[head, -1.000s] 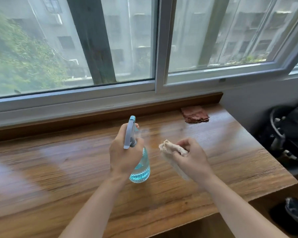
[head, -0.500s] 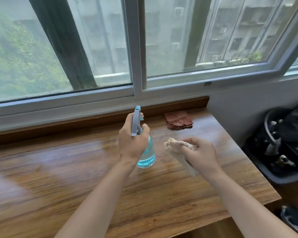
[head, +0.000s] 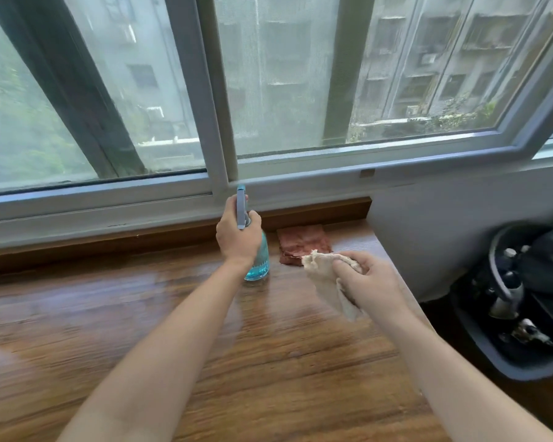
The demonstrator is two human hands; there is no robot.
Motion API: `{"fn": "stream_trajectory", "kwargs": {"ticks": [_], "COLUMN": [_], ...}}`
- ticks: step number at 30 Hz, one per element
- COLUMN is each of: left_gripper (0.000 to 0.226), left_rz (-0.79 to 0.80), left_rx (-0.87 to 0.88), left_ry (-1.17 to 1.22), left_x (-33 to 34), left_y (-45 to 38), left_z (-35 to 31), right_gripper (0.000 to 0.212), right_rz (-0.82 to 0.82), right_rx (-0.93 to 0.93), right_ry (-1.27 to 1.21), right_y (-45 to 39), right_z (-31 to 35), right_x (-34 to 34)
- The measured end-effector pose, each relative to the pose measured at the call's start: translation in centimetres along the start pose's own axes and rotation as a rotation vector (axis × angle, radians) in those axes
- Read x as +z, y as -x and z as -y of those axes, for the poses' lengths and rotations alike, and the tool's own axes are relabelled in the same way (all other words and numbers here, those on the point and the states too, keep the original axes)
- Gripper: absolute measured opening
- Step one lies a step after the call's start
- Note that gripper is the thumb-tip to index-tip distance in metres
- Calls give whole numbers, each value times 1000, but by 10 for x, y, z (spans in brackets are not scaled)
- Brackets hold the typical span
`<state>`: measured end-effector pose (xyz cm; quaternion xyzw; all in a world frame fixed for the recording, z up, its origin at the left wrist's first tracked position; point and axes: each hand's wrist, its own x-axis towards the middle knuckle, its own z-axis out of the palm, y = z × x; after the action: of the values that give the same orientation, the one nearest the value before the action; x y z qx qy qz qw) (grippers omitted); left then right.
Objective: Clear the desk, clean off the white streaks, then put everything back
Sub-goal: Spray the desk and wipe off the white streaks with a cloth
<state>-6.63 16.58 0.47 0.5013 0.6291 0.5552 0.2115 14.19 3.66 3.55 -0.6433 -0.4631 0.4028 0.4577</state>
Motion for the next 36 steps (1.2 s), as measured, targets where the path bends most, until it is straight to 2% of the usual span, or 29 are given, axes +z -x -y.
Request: {"fn": "stream_trajectory", "kwargs": {"ticks": [7,14,16,19,21,22,23,24,26,28,29,31,33,36], "left_gripper": [18,30,42,75,68,56,46,42,56,74,75,54,23,11], "left_rz": [-141,-253,-264,-337,-415,-385,-271,-90,278,523,600,672,644,626], "left_rx": [-54,19,53,-6,84,141,156,121,10,-82,-110,-82,-35,-57], "left_ry": [-70,-185,-234,-244,-192,-141,-73,-14,26,71,102,126,126,166], "left_x": [49,69,67,58,54,52,51,50,47,45,43,41,40,34], "left_y": [-25,-44,-42,-15,25,47,65,80,92,89,85,76,70,67], "left_z": [4,19,25,20,12,6,0,-9,-23,-31,-35,-36,-36,-41], "right_gripper": [13,25,29,42,47,44,38,32,24,24,25,23,19,14], "right_rz": [191,309,325,362,373,383,398,414,445,494,519,534,501,495], "right_rx": [98,187,228,264,264,259,249,238,208,167,150,117,75,-27], "right_ry": [-79,-94,-161,-254,-277,-280,-277,-268,-251,-244,-243,-244,-225,-111], "right_y": [-67,-108,-116,-125,-128,-128,-128,-127,-125,-121,-118,-111,-105,-100], "right_z": [-9,-16,-19,-21,-20,-20,-19,-19,-17,-14,-12,-8,-4,0], "right_x": [-39,-55,-56,-55,-55,-55,-54,-53,-53,-53,-53,-54,-55,-62]}}
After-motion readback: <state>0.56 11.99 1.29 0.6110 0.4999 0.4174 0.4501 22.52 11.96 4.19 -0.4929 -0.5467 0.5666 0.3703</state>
